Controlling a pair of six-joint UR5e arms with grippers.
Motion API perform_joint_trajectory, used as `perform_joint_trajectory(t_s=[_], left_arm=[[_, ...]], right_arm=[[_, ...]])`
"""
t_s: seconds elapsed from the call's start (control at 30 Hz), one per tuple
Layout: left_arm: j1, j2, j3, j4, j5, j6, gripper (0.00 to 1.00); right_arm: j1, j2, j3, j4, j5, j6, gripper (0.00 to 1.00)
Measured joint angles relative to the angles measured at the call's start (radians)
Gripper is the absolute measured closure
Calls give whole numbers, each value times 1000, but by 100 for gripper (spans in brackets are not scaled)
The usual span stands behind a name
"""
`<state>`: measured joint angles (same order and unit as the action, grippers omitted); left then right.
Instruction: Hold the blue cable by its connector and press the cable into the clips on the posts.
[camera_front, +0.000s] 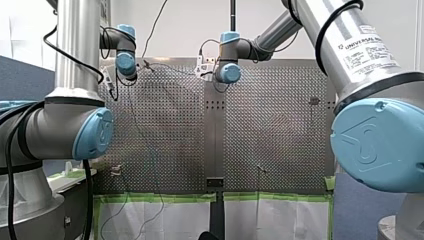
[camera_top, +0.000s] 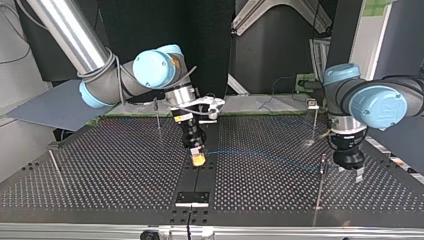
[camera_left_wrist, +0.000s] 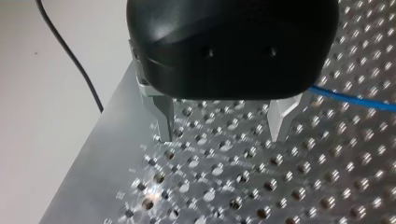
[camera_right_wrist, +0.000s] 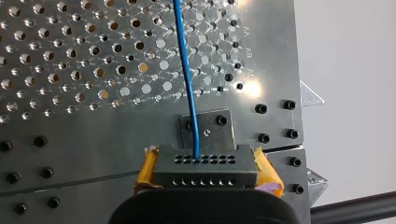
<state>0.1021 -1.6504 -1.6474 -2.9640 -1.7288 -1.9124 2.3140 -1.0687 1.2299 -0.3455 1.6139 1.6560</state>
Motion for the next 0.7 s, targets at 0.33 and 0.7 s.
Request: perform_joint_trajectory(t_s=[0.33,0.7], left_arm=[[8,80,-76,-84,79,-46,1],[5,179,-103,-180,171,-48,1]], right_arm=[[-1,0,0,0,0,-3,100],[-1,0,0,0,0,-4,100]])
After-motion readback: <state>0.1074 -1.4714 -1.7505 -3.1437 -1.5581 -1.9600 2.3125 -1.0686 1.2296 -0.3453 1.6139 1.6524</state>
